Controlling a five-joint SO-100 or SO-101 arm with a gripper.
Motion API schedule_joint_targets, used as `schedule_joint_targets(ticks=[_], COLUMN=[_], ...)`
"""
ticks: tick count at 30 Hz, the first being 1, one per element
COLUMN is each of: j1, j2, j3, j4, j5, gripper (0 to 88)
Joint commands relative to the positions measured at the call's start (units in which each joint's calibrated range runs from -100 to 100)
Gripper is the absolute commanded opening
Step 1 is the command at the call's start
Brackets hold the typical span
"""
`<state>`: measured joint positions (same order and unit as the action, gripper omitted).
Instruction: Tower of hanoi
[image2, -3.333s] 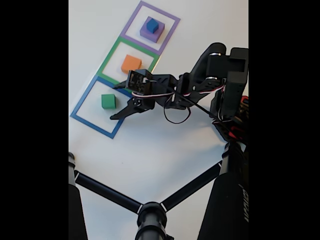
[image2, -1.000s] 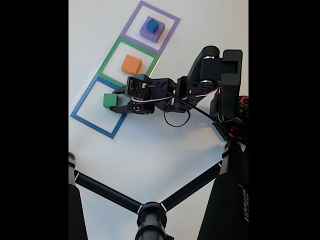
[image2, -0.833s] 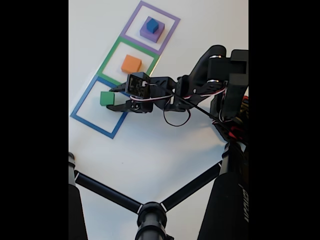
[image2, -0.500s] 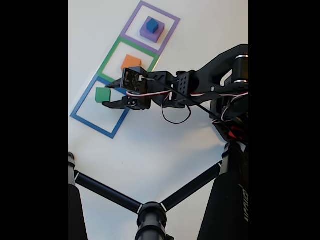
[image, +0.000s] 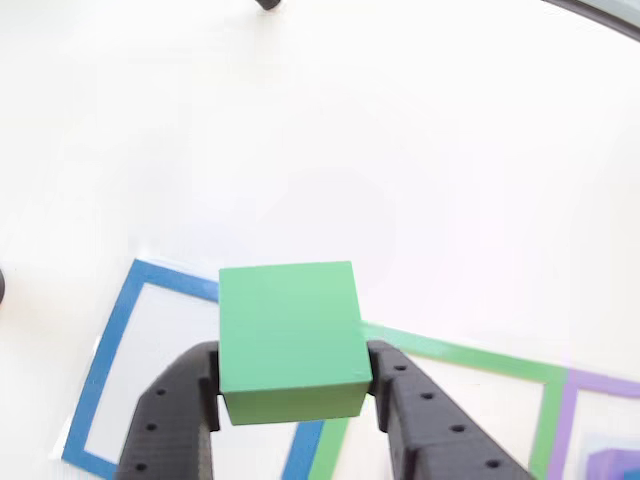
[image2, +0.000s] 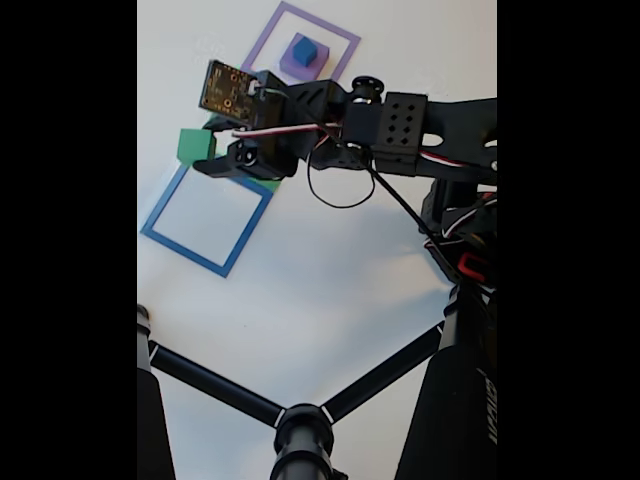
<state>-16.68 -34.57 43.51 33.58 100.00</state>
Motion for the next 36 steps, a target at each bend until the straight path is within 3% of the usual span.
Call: schedule_joint_targets(ticks=[1,5,9,22,26,36], j1=[4.1,7.2,9.9,21.9,24.6,27.4], j2=[-5.4,-5.6,-5.4,-9.1,-11.3,-16.7], j3=[-18.1,-33.5,-44.4,-45.9,-35.9,-1.4], j4=[27.0,44.3,54.8,65.0,58.8,23.6], j5=[0.0,0.0,0.0,0.0,0.0,0.0], gripper=[6.2,5.8,5.8,5.5,5.5,4.9])
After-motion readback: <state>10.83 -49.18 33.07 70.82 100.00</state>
